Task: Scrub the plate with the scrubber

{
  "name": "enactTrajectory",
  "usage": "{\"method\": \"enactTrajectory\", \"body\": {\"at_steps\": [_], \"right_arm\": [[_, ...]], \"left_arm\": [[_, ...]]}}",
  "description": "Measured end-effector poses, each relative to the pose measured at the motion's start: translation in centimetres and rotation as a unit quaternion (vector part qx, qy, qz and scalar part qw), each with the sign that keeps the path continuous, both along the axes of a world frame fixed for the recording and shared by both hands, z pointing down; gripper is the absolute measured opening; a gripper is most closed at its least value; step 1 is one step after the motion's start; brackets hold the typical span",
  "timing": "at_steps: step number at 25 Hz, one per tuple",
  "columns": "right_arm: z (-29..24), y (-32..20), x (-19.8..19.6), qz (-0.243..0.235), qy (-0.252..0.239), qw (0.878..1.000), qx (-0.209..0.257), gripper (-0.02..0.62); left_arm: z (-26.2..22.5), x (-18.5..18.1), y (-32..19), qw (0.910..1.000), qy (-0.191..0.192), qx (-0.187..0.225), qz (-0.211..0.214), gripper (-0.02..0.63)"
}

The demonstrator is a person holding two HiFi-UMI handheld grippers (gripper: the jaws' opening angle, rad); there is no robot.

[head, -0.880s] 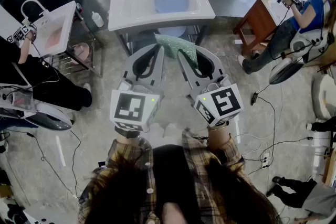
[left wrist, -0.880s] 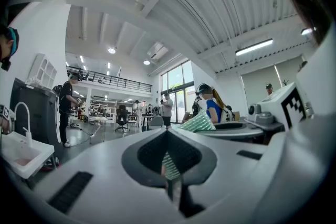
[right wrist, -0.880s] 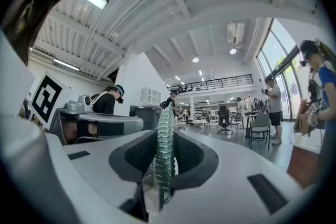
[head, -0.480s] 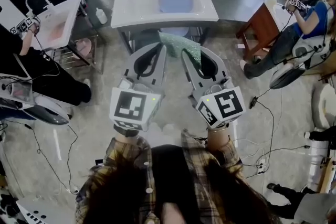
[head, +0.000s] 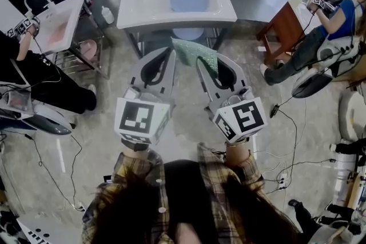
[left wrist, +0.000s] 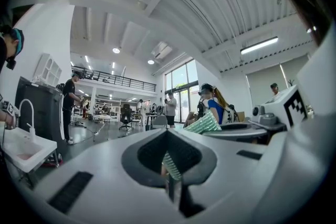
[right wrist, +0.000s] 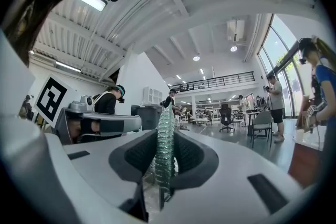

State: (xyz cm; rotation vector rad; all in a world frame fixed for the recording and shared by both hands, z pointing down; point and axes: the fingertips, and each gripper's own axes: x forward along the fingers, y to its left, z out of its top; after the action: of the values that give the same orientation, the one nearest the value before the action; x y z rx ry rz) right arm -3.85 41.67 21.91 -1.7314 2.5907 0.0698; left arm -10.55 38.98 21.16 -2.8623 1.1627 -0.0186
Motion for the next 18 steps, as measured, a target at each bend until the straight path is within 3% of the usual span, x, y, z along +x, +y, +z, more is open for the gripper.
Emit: {"method": "enactTrajectory", "body": {"at_steps": [6, 18], "right_arm": [[1.0, -5.0, 1.0, 0.008, -0.004, 1.000, -0.011, 0.100], [0.4, -22.1, 3.6, 0.034, -0.001, 0.999, -0.024, 0.101]], "left_arm": [[0.7, 0.7, -5.5, 0.9999, -0.005, -0.005, 0.009, 0.015], [-0.4, 2.5, -22.2, 0.9991, -0.008, -0.006, 0.040, 0.015]]}}
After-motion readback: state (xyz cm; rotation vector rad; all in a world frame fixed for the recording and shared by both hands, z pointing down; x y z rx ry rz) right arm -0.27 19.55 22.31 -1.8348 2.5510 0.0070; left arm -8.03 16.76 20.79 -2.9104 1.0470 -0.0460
